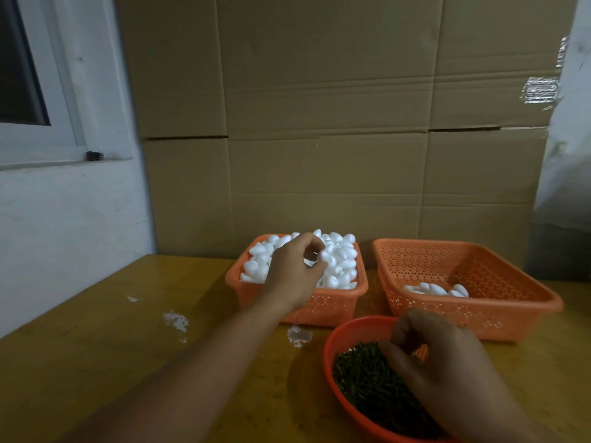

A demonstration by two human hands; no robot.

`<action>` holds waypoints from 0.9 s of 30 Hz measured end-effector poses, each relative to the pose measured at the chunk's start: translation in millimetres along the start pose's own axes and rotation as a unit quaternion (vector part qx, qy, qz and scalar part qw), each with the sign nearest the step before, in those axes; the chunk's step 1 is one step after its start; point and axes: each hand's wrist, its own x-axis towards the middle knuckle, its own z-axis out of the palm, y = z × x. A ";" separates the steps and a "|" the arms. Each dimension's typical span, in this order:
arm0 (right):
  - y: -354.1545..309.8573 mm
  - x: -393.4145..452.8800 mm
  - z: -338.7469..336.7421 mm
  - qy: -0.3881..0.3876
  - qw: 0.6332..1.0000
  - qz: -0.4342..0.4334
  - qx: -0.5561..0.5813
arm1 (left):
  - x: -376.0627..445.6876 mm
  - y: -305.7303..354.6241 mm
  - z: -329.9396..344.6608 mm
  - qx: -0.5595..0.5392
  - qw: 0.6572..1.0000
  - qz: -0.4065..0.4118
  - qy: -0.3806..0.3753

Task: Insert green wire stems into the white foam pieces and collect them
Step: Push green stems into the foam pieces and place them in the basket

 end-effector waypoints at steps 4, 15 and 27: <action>-2.0 -0.8 -1.2 -0.031 0.999 0.005 -0.023 | -28.5 14.9 -4.8 -0.080 0.996 0.009 -0.030; -1.7 1.6 -1.1 -0.228 0.957 -0.009 -0.181 | -86.5 33.8 -1.9 -0.237 0.959 -0.059 -0.146; 5.8 7.9 8.2 -0.265 0.946 0.028 -0.184 | -91.4 39.1 -8.1 -0.416 0.877 -0.142 -0.194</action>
